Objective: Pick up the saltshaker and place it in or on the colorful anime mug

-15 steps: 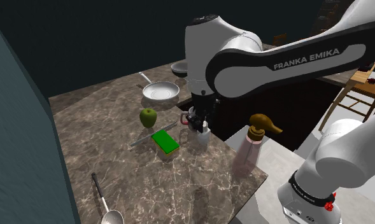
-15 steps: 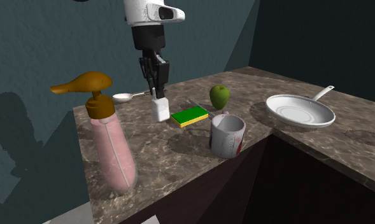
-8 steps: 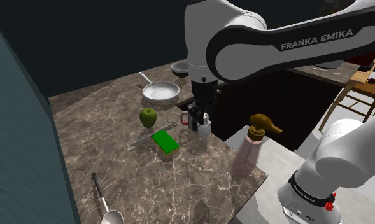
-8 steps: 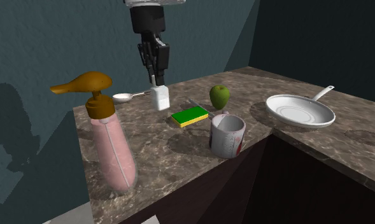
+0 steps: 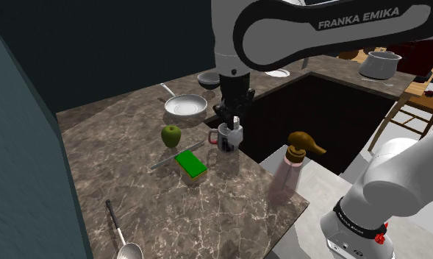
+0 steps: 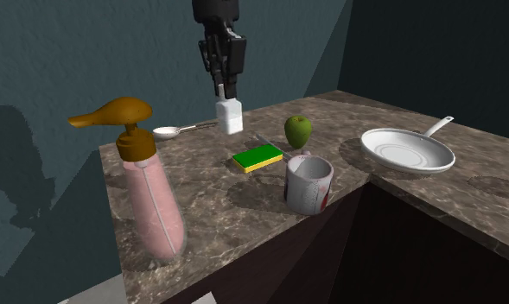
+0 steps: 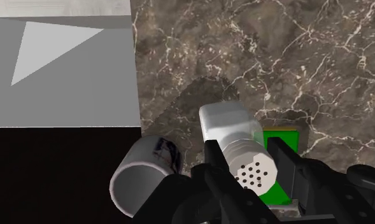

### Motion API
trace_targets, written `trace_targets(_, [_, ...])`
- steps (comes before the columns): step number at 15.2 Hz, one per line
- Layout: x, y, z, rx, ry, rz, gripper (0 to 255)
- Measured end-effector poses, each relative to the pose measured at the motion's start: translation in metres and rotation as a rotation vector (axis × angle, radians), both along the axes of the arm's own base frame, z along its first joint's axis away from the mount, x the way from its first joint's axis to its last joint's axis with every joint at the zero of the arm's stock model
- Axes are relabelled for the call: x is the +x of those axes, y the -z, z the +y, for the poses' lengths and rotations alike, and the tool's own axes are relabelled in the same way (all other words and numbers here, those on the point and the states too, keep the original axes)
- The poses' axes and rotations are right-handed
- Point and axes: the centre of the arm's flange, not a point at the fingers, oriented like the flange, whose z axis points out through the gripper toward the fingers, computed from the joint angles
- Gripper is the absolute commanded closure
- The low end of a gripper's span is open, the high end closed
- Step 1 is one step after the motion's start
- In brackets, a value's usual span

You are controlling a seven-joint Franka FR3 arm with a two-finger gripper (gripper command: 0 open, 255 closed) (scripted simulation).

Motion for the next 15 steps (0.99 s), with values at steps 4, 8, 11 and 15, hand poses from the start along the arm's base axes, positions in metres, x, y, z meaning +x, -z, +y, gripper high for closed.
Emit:
trace_targets(4, [0.041, -0.012, -0.024, 0.0, 0.0, 0.0, 255])
trace_targets(8, [0.088, -0.021, -0.052, 0.0, 0.0, 0.001, 255])
trace_targets(11, [0.117, -0.032, -0.079, 0.0, 0.0, 0.0, 255])
trace_targets(15, [0.144, -0.024, -0.094, -0.001, 0.0, 0.001, 255])
